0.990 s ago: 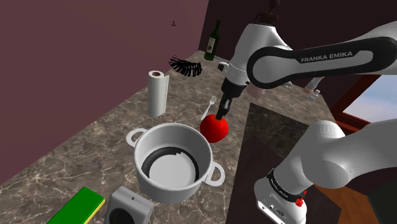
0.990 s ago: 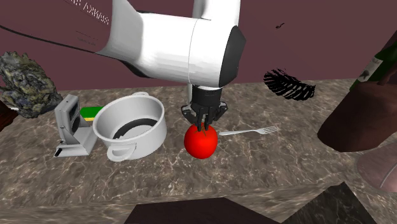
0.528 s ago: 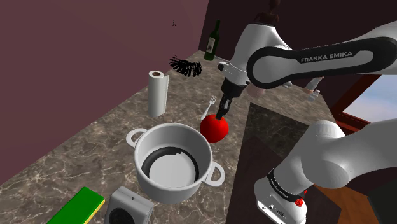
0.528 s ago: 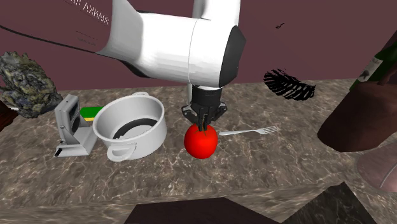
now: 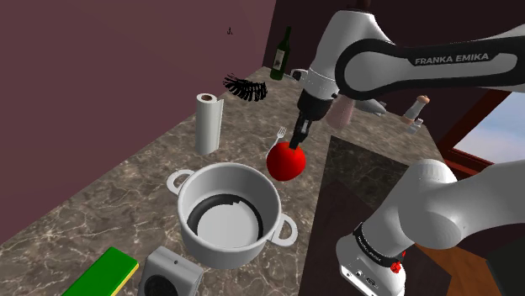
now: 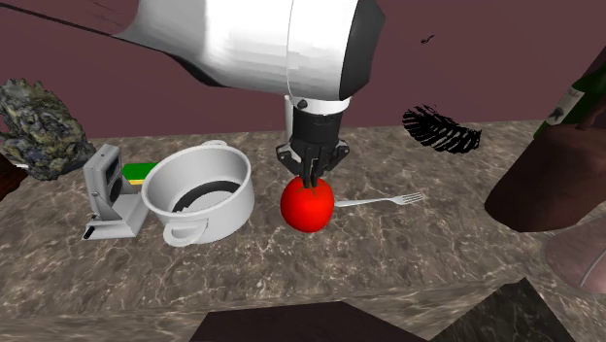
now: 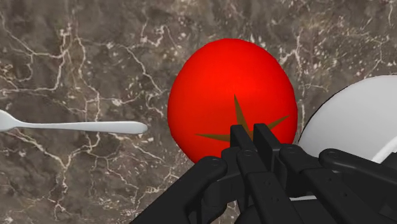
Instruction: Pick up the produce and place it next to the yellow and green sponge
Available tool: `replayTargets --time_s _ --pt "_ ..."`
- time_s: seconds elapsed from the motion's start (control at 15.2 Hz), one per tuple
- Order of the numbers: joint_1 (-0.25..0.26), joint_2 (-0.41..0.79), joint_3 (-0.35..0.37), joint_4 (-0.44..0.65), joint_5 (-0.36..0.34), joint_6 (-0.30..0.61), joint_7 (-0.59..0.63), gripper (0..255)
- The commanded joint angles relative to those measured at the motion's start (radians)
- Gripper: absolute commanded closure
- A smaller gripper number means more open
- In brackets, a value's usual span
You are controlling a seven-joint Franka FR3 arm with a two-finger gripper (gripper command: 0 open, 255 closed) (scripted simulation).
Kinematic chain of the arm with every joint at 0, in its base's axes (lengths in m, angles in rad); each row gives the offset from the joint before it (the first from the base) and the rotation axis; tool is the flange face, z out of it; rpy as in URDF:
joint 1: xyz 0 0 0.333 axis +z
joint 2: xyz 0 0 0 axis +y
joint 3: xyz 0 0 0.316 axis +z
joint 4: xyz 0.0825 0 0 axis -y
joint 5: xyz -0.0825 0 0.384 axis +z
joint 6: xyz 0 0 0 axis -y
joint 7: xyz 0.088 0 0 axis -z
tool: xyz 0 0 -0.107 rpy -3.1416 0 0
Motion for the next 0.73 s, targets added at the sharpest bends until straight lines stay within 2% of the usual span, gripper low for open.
replayTargets --time_s 0.0,0.66 --pt "0.000 -0.006 0.001 0.022 0.000 -0.029 0.003 255" --pt "-0.001 -0.029 0.000 0.143 -0.005 -0.172 0.011 255"
